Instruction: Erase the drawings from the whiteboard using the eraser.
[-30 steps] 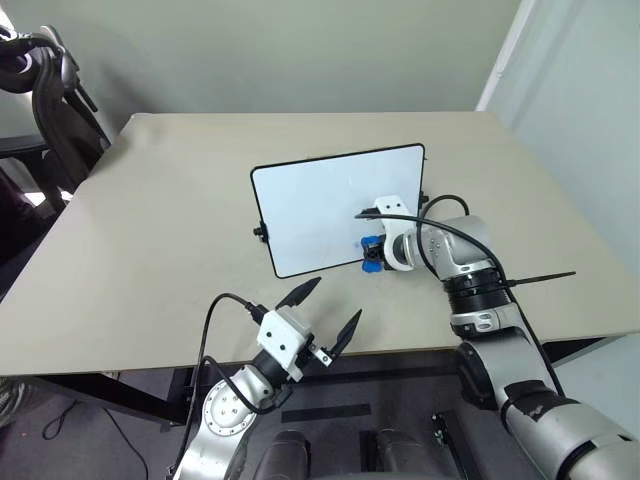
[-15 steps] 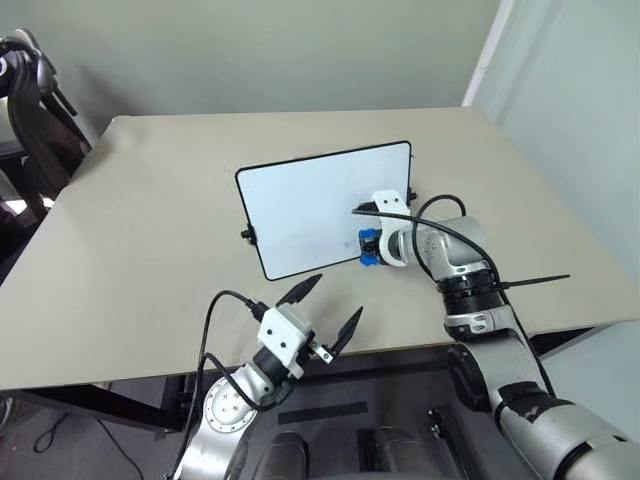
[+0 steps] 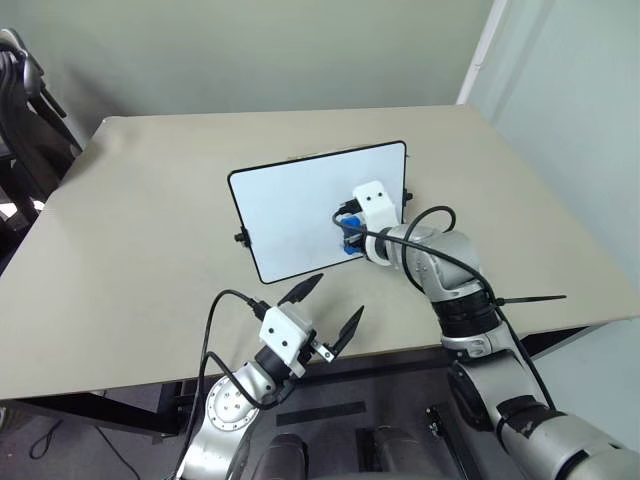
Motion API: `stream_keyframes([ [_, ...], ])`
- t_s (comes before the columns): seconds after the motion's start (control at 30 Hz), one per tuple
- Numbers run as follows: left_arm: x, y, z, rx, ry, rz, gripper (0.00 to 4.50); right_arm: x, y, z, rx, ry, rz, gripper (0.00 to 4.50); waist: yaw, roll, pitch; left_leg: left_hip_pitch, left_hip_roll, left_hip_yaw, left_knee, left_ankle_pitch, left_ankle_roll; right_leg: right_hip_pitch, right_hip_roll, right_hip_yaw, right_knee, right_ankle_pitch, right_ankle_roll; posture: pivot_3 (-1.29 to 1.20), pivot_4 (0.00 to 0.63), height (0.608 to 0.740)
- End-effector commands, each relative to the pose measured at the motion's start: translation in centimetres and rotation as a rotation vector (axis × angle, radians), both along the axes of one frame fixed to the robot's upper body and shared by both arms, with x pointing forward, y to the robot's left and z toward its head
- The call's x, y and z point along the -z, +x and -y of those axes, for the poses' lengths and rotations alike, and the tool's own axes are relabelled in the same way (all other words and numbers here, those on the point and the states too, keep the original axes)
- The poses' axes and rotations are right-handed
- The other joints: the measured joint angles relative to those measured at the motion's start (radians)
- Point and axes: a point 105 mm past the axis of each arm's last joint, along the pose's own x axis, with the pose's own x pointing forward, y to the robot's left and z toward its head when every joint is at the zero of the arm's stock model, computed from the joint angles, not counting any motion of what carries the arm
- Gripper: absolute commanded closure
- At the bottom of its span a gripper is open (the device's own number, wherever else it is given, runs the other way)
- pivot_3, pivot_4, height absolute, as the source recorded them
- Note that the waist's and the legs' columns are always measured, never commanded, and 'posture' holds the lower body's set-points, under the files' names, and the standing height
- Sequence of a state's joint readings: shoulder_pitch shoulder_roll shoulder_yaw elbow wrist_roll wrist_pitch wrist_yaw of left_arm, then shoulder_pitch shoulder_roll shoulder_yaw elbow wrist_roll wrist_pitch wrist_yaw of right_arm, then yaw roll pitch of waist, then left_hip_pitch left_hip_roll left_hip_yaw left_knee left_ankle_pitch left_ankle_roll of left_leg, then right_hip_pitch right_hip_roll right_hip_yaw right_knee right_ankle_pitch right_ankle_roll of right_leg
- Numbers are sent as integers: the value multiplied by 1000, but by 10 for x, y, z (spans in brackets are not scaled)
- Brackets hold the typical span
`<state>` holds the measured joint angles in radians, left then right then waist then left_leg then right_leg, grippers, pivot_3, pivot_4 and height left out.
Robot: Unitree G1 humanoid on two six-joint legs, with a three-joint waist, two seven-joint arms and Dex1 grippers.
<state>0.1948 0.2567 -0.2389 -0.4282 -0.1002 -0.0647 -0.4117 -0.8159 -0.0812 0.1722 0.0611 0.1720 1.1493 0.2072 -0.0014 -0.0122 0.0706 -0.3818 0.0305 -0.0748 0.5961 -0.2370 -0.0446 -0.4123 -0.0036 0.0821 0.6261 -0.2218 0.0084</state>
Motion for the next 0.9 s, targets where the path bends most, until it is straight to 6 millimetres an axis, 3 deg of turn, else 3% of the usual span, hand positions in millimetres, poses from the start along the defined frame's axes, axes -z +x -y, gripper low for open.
stream_keyframes([
  [0.03,-8,-1,1,8,-14,36,0,-23,-3,-13,-64,22,139,3342,0,0,0,0,0,0,0,0,0,0,0,0,0,0,0,0,150,730],
  [0.57,-10,-4,-2,-2,-16,40,0,-4,-1,-5,-22,-110,222,3342,1,0,0,1,0,0,0,-4,-6,0,0,0,0,1,0,0,150,730],
  [0.9,-11,-6,-3,-1,-12,43,0,-7,14,11,105,-113,215,3342,1,0,0,1,0,0,0,-4,-7,-2,0,0,-1,1,1,0,150,730],
])
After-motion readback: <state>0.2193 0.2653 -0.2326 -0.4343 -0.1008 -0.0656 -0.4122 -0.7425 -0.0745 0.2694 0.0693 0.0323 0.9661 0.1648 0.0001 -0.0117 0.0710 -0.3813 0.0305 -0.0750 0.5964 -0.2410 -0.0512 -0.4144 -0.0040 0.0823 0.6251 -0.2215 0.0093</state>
